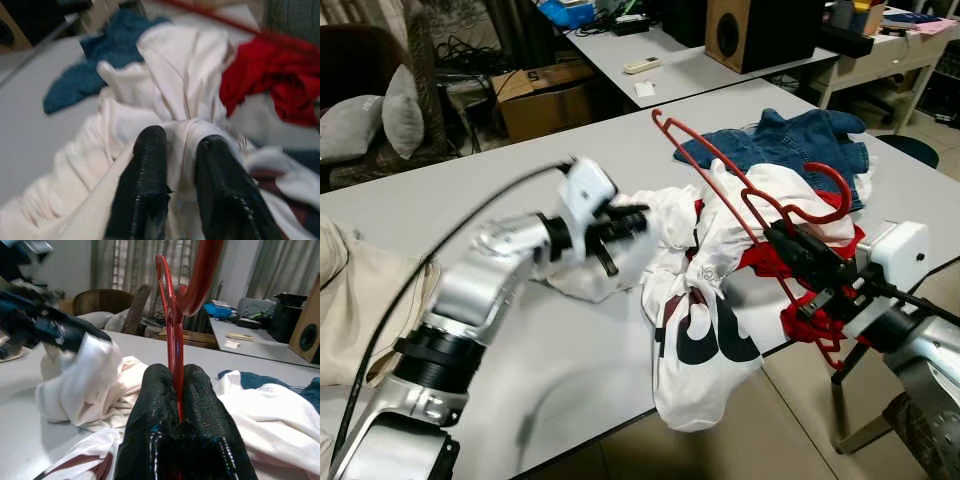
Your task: Hang hanger
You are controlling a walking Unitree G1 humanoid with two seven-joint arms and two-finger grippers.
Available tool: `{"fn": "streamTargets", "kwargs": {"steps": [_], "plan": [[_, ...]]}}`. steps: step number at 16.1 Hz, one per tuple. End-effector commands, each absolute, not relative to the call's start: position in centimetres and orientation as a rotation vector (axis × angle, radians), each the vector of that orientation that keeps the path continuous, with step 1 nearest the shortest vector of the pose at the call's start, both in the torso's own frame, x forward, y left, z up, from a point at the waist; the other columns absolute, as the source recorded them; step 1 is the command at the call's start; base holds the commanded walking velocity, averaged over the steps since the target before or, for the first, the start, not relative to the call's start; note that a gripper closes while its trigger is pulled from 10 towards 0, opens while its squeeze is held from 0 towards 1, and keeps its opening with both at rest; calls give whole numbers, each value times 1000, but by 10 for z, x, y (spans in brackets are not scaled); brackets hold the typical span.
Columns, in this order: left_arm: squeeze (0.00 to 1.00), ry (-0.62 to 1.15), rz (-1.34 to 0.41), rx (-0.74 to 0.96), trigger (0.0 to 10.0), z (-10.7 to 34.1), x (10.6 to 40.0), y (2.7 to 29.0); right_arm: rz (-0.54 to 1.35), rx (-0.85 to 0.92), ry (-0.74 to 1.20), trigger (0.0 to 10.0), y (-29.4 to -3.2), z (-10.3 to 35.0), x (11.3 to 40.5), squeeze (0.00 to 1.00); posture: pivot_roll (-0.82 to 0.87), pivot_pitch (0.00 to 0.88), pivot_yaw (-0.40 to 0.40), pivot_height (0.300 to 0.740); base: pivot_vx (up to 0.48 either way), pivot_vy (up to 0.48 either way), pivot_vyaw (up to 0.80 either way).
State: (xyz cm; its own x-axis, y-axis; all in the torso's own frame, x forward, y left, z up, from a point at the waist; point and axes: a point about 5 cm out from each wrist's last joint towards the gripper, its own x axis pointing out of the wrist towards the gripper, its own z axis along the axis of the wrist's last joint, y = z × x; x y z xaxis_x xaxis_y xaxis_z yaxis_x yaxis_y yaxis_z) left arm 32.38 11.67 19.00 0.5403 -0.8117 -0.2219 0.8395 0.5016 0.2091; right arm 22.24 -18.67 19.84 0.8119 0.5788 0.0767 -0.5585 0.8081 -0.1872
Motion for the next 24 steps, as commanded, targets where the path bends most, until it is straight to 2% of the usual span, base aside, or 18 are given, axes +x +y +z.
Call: {"fn": "streamTargets", "kwargs": {"steps": [1, 2, 3, 4, 5, 6, 9, 12, 14, 15, 16, 19, 24], "plan": [[1000, 156, -982, 387, 10000, 180, 326, 125, 631, -155, -143, 10000, -185, 203, 219, 0, -89, 0, 140, 740, 0, 0, 0], [1000, 175, -979, 419, 10000, 177, 325, 128, 630, -157, -142, 10000, -185, 202, 218, 0, -89, 0, 140, 740, 0, 0, 0], [282, 194, -1014, 436, 10000, 174, 322, 129, 625, -157, -141, 10000, -185, 202, 218, 0, -96, 0, 148, 740, 0, 0, 0], [0, 235, -1061, 455, 10000, 170, 316, 135, 617, -159, -138, 10000, -186, 202, 217, 0, -101, 0, 152, 740, 0, 0, 0], [0, 250, -1071, 460, 10000, 169, 314, 138, 615, -160, -137, 10000, -186, 202, 217, 0, -102, 0, 153, 740, 0, 0, 0], [1000, 302, -1088, 471, 10000, 167, 313, 146, 611, -161, -135, 10000, -187, 202, 216, 0, -102, 0, 153, 740, 0, 0, 0], [1000, 374, -1122, 438, 10000, 171, 308, 166, 609, -161, -130, 10000, -188, 201, 214, 0, -107, 0, 150, 740, 0, 0, 0], [1000, 344, -905, 530, 10000, 182, 325, 199, 615, -158, -120, 10000, -189, 200, 214, 0, -102, 0, 145, 740, 0, 0, 0], [1000, 352, -836, 576, 10000, 182, 329, 210, 622, -160, -109, 10000, -189, 198, 214, 0, -101, 0, 143, 740, 0, 0, 0], [804, 378, -803, 652, 10000, 176, 328, 219, 615, -160, -101, 10000, -190, 196, 214, 0, -97, 0, 139, 740, 0, 0, 0], [0, 365, -802, 699, 10000, 170, 328, 222, 610, -159, -96, 10000, -191, 195, 213, 0, -95, 0, 137, 740, 0, 0, 0], [0, 285, -928, 629, 10000, 159, 321, 199, 611, -157, -92, 10000, -191, 194, 213, 0, -96, 0, 134, 740, 0, 0, 0], [0, 221, -955, 762, 10000, 143, 323, 189, 609, -159, -91, 10000, -191, 195, 212, 0, -107, 0, 138, 740, 0, 0, 0]]}}
